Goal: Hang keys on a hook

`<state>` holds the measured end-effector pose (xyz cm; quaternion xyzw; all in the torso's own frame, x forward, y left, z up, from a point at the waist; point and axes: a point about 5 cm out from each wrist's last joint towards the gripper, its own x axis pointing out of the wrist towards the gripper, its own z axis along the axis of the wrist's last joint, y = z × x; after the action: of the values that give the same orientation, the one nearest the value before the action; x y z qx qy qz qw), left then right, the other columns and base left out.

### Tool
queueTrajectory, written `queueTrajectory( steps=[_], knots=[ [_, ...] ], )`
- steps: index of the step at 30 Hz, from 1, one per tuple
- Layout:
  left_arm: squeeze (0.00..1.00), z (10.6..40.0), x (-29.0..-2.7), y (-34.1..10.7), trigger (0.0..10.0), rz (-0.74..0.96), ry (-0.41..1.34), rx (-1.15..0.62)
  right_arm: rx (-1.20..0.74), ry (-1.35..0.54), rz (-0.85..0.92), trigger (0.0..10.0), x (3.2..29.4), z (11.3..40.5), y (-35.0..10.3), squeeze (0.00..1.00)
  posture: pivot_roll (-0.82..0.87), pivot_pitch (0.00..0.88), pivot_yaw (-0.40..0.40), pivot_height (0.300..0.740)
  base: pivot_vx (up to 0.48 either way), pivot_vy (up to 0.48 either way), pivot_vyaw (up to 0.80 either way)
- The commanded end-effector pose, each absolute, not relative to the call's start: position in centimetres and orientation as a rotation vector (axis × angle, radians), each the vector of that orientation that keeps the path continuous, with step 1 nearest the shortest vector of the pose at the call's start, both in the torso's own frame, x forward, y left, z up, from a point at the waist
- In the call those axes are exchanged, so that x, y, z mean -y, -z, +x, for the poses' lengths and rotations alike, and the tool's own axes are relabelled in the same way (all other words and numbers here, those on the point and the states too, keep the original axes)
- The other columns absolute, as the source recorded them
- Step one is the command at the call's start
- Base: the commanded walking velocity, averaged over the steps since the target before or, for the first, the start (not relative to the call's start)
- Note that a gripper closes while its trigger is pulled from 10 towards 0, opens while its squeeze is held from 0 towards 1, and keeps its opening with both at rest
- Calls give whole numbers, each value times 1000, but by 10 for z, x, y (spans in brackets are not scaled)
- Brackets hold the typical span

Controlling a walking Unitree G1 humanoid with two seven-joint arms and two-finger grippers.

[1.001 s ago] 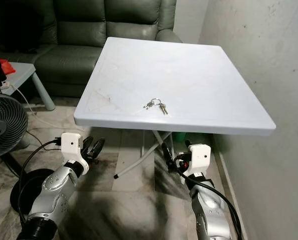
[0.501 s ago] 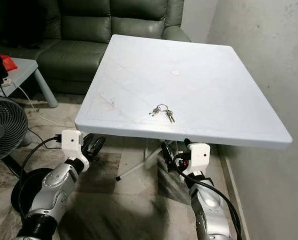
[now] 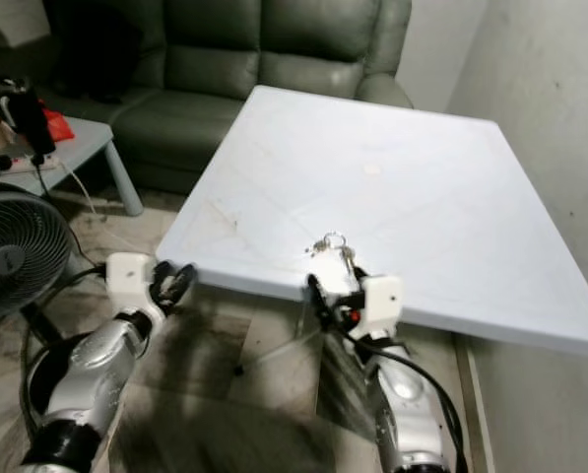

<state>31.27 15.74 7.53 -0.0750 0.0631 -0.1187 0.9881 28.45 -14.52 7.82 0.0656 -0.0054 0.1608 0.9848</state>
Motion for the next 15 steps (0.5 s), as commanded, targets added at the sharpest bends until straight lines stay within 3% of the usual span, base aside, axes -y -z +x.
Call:
queueTrajectory(
  steps=[1, 11, 15],
  knots=[
    [0, 315, -144, -79, 10000, -152, 278, -117, -2, -286, 125, 10000, 159, 283, -75, 0, -36, 0, -51, 740, 304, 0, 0],
    [0, 315, -146, -79, 10000, -153, 262, -112, -2, -300, 119, 10000, 156, 284, -75, 0, -31, 0, -56, 740, 303, 0, 0],
    [0, 316, -147, -79, 10000, -138, 237, -109, -8, -303, 97, 10000, 156, 286, -76, 0, -29, 0, -57, 740, 122, 0, 0]
  ],
)
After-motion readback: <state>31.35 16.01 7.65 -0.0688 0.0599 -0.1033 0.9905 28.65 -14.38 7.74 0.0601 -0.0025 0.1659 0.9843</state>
